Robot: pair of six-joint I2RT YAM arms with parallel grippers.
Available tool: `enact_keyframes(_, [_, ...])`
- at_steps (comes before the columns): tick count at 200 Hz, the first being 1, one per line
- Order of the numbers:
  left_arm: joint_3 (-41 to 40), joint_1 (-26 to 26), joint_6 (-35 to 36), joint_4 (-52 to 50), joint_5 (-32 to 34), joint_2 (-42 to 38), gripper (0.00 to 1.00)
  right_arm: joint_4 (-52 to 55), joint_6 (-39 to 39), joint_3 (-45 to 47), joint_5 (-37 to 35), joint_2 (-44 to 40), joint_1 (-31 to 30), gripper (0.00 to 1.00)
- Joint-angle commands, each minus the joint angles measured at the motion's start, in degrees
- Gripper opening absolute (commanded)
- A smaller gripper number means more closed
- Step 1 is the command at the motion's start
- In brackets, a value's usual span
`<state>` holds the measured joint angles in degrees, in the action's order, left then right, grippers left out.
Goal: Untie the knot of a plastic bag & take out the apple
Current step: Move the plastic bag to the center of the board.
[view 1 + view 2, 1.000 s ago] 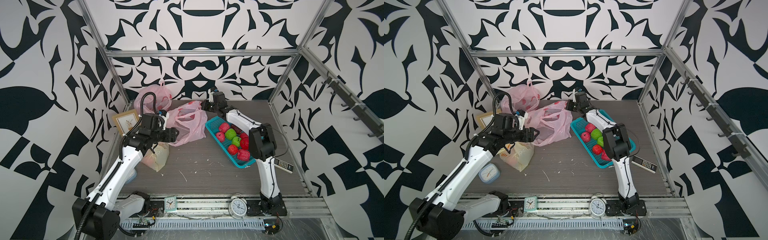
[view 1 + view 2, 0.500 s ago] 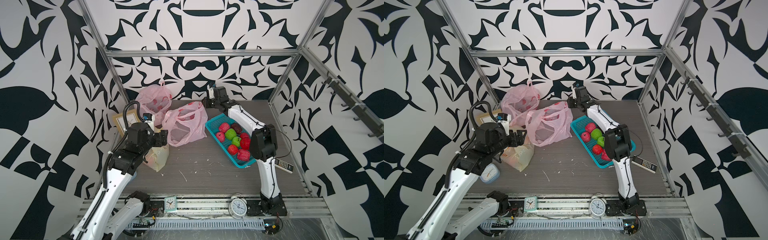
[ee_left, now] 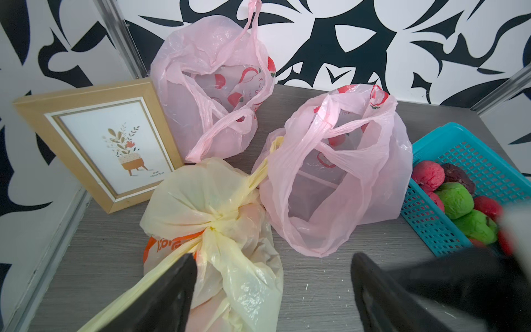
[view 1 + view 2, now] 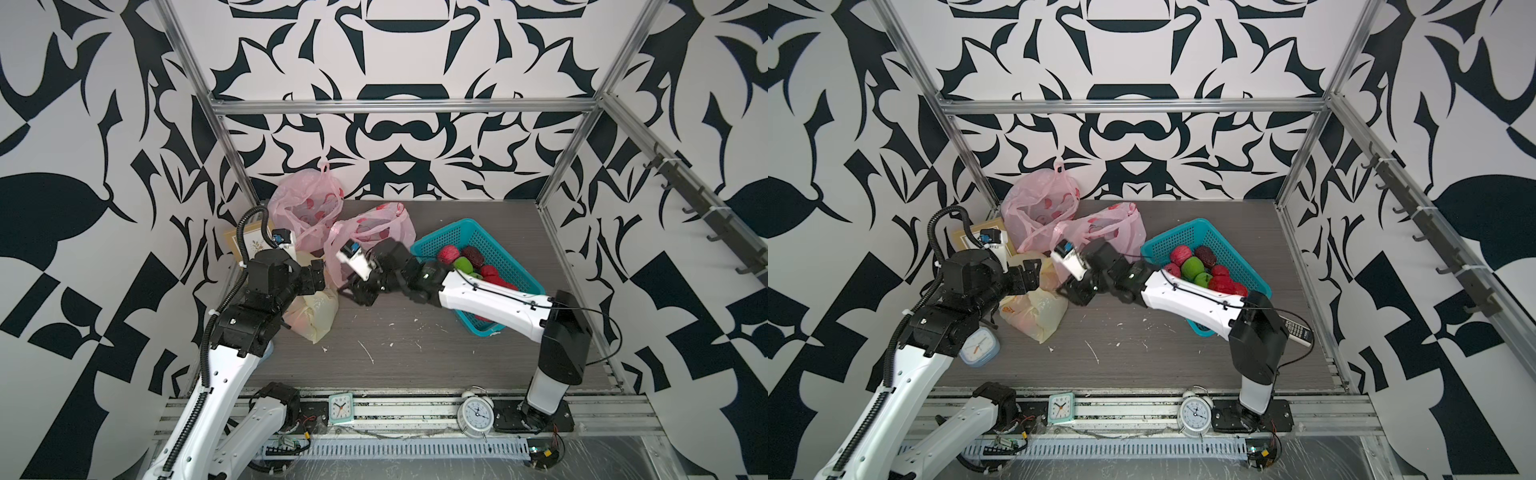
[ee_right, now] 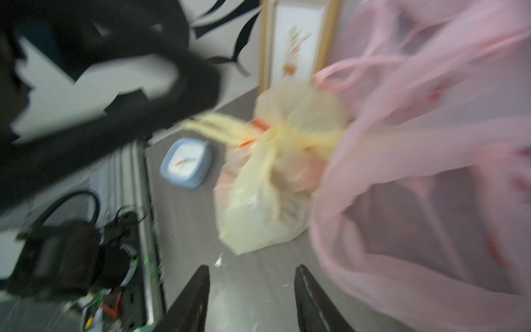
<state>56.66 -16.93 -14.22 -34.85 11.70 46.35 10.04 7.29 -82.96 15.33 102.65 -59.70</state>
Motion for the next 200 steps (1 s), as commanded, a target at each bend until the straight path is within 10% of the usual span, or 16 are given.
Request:
enact_keyframes(1, [-0.3,0.4,-1.2,-1.3,-0.7,-1.3,0.88,-4.7,2.0,-0.1,-5.3,1.6,-2.0,0.51])
enact_keyframes(80, [-0.3,0.4,-1.3,-2.5,-3.3,-1.8,0.88,-13.6,7.5,-5.6,-21.4,11.5,-5.9,0.56])
enact_keyframes(148, [-0.7,0.5,-1.1,-1.4,-4.3,-0.9,0.89,-7.9,9.6,-22.1,-14.0,24.0,-5.8,0.55])
enact_keyframes(200, [-1.1,0.5,-1.1,-1.2,-5.0,-0.8,0.88,-4.9,9.1,-20.6,-14.9,22.5,-5.8,0.07])
